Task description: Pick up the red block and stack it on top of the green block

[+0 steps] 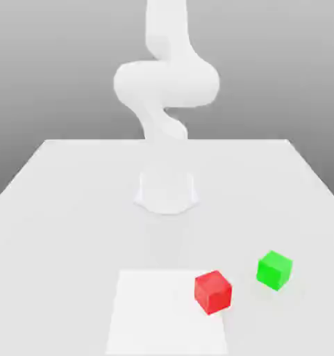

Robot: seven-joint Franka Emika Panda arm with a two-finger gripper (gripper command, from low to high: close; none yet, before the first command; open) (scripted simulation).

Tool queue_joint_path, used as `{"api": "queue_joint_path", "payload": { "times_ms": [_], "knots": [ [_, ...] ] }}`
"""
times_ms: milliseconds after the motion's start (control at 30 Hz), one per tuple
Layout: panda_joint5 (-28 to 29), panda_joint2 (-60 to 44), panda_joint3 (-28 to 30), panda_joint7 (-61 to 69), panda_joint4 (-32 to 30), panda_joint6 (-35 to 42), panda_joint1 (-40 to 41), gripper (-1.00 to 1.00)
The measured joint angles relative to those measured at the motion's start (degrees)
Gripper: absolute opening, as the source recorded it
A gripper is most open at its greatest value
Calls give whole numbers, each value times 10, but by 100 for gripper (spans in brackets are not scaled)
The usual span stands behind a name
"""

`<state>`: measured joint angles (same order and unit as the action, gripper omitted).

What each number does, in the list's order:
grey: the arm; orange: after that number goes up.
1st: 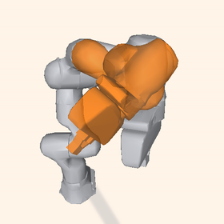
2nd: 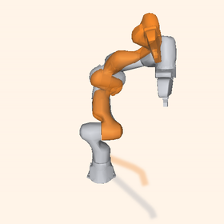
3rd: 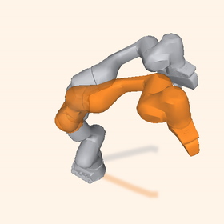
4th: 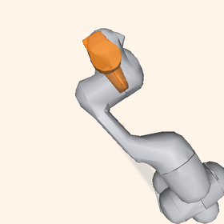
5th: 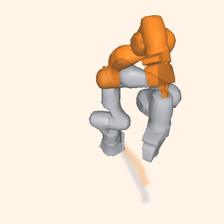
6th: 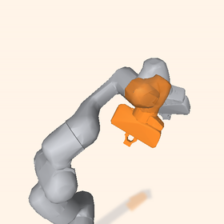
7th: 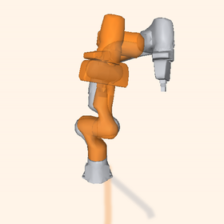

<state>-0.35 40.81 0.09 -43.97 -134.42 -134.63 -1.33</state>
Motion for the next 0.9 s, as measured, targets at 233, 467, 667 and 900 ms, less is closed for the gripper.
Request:
{"api": "queue_joint_path", "payload": {
  "times_ms": [233, 467, 667, 900],
  "knots": [
    [-9, -151, -2, 55, -78, -85, -38, 0],
    [-12, -297, -12, 104, -153, -167, -68, 0],
    [4, -421, -25, 131, -214, -239, -87, 0],
    [22, -558, -13, 122, -203, -352, -95, -100]
  ]
}}
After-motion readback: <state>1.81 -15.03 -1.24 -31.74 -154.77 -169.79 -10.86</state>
